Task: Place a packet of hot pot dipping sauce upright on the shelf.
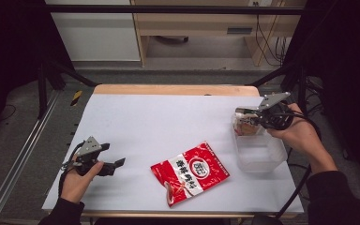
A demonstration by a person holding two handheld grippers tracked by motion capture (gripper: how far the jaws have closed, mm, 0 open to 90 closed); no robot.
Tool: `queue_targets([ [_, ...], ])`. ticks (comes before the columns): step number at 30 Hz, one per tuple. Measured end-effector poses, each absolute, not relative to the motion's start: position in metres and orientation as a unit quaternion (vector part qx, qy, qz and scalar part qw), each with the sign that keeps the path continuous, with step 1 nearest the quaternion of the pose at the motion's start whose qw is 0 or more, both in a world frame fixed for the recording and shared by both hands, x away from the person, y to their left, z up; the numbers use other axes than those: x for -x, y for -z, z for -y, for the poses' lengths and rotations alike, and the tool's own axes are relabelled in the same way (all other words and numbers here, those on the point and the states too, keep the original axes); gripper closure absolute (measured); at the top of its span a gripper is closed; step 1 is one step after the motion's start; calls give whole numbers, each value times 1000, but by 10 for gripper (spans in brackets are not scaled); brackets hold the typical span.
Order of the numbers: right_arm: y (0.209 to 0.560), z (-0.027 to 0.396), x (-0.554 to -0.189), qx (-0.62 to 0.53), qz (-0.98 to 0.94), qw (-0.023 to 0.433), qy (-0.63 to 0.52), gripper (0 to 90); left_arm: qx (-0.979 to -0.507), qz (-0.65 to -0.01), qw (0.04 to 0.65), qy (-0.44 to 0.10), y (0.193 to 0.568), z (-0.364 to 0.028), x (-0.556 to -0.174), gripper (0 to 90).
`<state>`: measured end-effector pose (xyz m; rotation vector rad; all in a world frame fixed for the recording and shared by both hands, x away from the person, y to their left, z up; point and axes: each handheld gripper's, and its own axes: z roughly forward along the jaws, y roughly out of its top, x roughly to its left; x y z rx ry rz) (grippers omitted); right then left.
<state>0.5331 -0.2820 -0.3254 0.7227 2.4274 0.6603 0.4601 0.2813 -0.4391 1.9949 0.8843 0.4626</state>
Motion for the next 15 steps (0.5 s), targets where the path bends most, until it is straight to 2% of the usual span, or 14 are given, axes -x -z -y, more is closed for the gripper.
queue_targets([
  [15,346,284,-543,-307,-893,236,-229,844,-808,-352,437,-180,441,-278,-460,112],
])
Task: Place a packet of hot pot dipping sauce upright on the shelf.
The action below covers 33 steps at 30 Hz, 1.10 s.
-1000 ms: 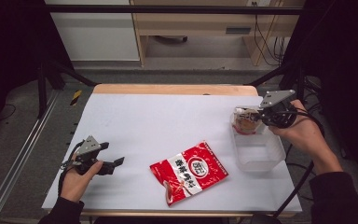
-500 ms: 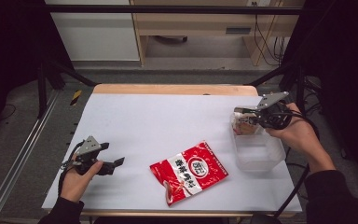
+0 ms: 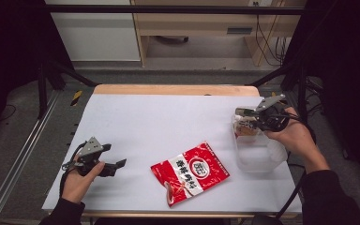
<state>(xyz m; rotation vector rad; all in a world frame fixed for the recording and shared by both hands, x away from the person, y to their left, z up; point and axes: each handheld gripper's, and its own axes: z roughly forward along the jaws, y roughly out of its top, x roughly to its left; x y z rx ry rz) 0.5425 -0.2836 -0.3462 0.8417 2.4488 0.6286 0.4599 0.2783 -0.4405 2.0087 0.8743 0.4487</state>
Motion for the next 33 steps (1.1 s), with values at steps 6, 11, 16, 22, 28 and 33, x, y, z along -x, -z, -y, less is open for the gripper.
queue_targets([
  [6,345,288,-539,-329,-880,241,-243,699,-808,-352,438,-179,441,-279,-460,112],
  [11,336,293,-527,-335,-866,256,-268,501,-811,-348,436,-175,442,-276,-460,111],
  [16,322,292,-512,-339,-853,276,-284,394,-815,-343,432,-176,442,-272,-459,111],
  [22,312,280,-490,-344,-841,291,-299,289,-820,-336,428,-177,442,-268,-458,110],
  [28,316,265,-458,-337,-826,305,-334,229,-822,-337,423,-180,443,-268,-458,105],
  [33,321,249,-427,-332,-820,312,-348,200,-823,-332,426,-177,443,-265,-458,102],
])
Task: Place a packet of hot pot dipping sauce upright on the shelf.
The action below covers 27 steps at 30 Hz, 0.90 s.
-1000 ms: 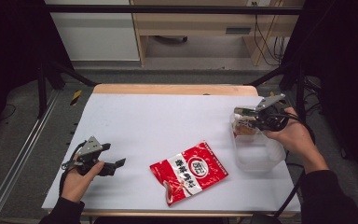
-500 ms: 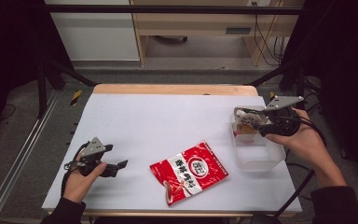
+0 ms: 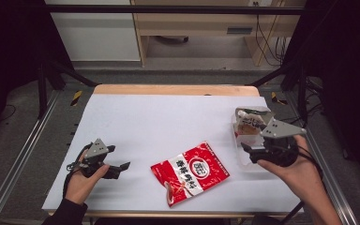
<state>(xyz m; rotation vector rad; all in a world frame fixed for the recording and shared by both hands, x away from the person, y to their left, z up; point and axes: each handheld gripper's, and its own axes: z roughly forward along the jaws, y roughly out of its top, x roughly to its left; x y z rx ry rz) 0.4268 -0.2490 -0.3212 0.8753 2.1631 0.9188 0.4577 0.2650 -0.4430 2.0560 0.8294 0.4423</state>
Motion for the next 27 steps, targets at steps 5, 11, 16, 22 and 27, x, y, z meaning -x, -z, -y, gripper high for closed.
queue_targets([
  [5,334,238,-410,-332,-816,311,-357,177,-827,-323,425,-176,443,-258,-455,101],
  [11,351,219,-399,-328,-829,302,-337,119,-834,-306,426,-173,443,-249,-452,98],
  [16,366,206,-399,-323,-837,280,-343,116,-837,-296,428,-171,443,-241,-450,93],
  [22,388,189,-399,-325,-838,264,-350,130,-842,-289,421,-174,444,-234,-449,93],
  [27,404,178,-399,-334,-835,252,-356,163,-845,-283,422,-170,445,-230,-448,93],
])
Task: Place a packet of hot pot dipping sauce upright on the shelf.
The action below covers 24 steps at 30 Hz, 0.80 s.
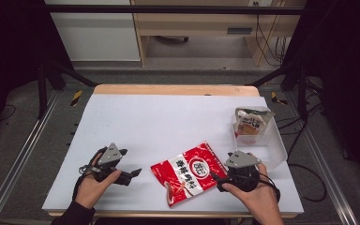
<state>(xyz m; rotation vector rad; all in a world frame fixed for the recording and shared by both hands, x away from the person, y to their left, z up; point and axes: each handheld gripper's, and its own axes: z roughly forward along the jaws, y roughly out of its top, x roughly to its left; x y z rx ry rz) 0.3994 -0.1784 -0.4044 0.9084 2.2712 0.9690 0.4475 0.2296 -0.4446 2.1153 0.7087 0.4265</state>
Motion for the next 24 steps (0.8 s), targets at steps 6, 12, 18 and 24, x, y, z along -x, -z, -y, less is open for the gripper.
queue_targets([
  [6,422,169,-404,-343,-835,240,-357,176,-847,-276,420,-171,445,-225,-446,93],
  [12,433,166,-403,-358,-830,228,-363,169,-853,-267,416,-168,446,-217,-448,93],
  [18,441,167,-399,-364,-832,220,-356,167,-857,-260,412,-167,447,-210,-447,93],
  [24,451,178,-399,-376,-836,208,-340,155,-857,-260,411,-170,447,-208,-446,96],
])
